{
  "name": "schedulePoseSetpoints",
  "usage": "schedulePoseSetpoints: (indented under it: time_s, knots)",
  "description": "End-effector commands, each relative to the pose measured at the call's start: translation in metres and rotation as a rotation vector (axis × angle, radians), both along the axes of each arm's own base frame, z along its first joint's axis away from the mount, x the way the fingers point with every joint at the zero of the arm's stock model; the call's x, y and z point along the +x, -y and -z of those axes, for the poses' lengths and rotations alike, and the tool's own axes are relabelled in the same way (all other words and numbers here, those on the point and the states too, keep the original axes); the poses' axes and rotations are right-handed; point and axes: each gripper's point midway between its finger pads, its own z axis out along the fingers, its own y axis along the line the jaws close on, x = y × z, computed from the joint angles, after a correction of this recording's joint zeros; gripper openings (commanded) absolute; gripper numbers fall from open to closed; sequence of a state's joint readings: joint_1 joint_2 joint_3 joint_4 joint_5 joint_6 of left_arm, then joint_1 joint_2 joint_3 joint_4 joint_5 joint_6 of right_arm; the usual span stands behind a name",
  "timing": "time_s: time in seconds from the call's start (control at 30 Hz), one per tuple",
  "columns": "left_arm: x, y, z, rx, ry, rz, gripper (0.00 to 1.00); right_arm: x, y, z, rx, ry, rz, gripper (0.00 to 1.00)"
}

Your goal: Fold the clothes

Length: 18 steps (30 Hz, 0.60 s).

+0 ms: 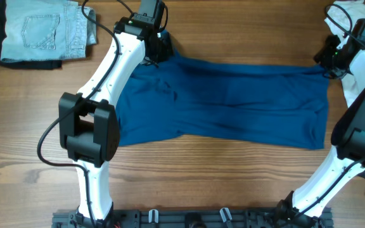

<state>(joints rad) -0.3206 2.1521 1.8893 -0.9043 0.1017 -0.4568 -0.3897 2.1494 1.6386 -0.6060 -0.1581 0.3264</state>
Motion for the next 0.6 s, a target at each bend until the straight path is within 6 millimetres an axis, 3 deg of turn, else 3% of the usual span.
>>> schedulePoseSetpoints:
  time_s: [0.0, 0.23, 0.57]
  knots:
    - [0.005, -0.003, -0.022, -0.002, 0.054, 0.006, 0.04, -0.006, -0.015, 0.023, 0.066, -0.048, 0.063, 0.51]
    - [0.004, -0.003, -0.021, -0.001, 0.052, 0.006, 0.04, -0.015, -0.010, 0.054, 0.059, -0.111, 0.113, 0.51]
    - [0.004, -0.003, -0.021, -0.001, 0.052, 0.006, 0.04, -0.021, 0.002, 0.056, 0.035, -0.132, 0.167, 0.51]
